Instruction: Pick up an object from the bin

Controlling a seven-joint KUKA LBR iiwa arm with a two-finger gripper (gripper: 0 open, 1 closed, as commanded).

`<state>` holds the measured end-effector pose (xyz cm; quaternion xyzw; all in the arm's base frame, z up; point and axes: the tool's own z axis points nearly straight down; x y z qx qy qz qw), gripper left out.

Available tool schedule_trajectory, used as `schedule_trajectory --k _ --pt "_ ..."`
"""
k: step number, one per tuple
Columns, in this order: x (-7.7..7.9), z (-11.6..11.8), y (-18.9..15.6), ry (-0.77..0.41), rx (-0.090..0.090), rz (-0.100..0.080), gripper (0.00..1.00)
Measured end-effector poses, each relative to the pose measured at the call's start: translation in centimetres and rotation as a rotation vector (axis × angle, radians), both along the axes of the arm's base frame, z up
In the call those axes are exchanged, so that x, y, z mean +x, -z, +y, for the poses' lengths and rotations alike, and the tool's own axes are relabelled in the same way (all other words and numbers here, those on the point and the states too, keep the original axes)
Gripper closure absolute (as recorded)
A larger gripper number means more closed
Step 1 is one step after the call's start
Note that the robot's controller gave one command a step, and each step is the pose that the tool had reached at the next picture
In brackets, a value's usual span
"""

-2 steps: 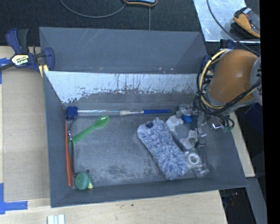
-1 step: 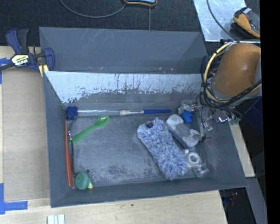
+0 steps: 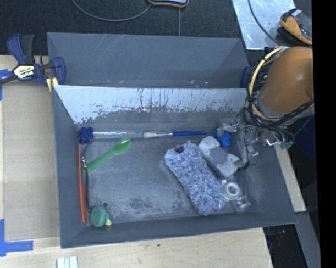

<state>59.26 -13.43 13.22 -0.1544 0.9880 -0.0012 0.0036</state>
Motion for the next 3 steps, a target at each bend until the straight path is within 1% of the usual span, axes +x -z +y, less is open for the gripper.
schedule_trajectory --k 1,2,3 --pt "-1.5 -1.6 -0.1 0.04 -0.001 -0.008 0.0" --pt "-2.3 -0.4 2.7 -0.303 -0.006 -0.013 0.0" --pt "-0.6 0.2 5.7 -0.181 -0.004 -0.01 0.0"
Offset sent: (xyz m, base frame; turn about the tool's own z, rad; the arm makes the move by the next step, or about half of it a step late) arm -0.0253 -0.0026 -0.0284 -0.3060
